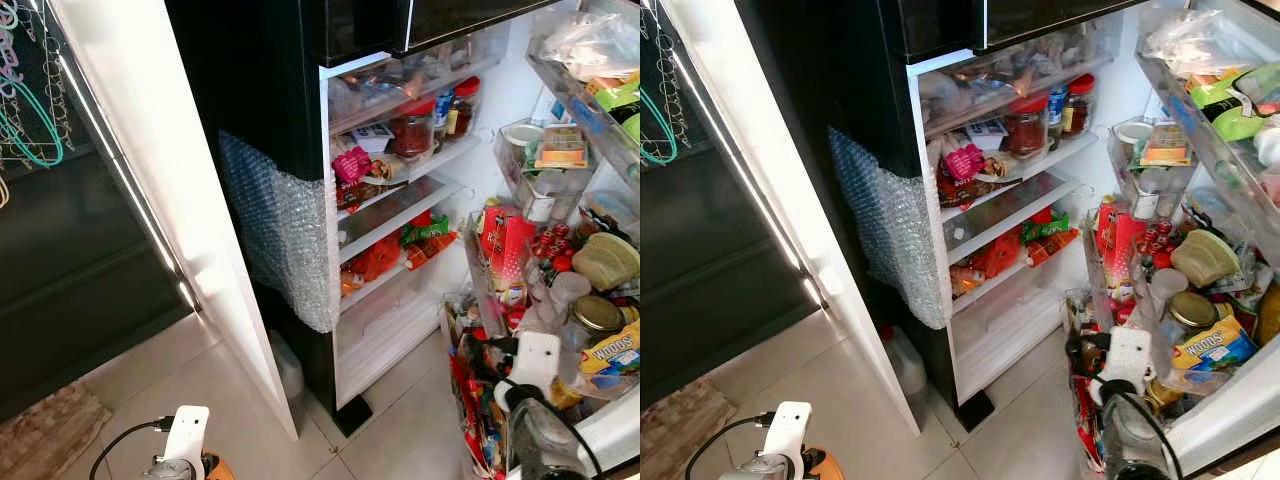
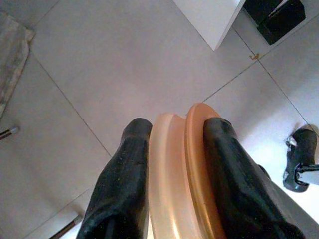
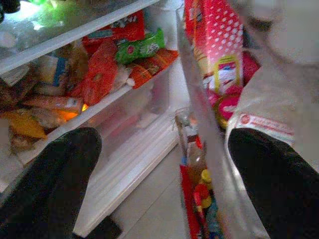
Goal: Restocking fridge
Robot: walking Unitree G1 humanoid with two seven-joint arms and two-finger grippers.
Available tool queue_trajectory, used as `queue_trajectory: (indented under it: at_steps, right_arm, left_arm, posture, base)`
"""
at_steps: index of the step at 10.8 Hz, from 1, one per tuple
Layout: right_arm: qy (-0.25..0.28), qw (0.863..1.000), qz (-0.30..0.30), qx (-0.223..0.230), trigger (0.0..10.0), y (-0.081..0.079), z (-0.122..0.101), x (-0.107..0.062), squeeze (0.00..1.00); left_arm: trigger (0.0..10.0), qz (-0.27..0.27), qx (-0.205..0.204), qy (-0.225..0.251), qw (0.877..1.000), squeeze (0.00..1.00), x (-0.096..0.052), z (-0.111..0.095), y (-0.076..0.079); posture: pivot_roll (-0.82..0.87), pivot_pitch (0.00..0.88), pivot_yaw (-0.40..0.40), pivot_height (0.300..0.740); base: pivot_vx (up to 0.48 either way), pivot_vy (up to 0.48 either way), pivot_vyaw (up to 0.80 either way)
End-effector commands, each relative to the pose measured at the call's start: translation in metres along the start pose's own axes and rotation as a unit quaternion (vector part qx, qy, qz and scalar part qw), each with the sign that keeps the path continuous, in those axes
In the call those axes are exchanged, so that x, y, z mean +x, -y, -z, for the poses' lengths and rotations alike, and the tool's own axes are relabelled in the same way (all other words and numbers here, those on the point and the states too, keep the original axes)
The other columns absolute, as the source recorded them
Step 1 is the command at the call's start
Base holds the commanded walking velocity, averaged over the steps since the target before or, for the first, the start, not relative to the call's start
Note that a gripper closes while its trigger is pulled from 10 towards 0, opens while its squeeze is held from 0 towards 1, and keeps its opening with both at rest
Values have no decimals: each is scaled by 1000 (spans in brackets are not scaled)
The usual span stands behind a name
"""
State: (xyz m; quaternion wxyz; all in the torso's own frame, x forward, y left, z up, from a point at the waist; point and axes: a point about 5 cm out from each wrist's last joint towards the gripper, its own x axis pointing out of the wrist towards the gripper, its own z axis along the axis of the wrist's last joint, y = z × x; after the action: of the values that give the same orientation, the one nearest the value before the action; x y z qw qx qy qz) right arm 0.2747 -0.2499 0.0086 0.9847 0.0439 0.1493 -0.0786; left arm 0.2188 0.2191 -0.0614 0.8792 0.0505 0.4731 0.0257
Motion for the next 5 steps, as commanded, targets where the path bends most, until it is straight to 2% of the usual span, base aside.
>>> queue_trajectory:
  at_steps: [1,5]
  right_arm:
    - [22,1000,17,-5,10000,5,-10,3,0]
    - [34,998,44,-12,10000,20,-18,3,0]
  left_arm:
    - [10000,-5,11,-1,1000,0,0,0,-4]
    - [10000,-5,12,-1,1000,0,0,0,-5]
  posture:
    - [-75,0,49,740]
    - [-73,0,48,740]
  base:
    - [0,0,0]
    - [0,0,0]
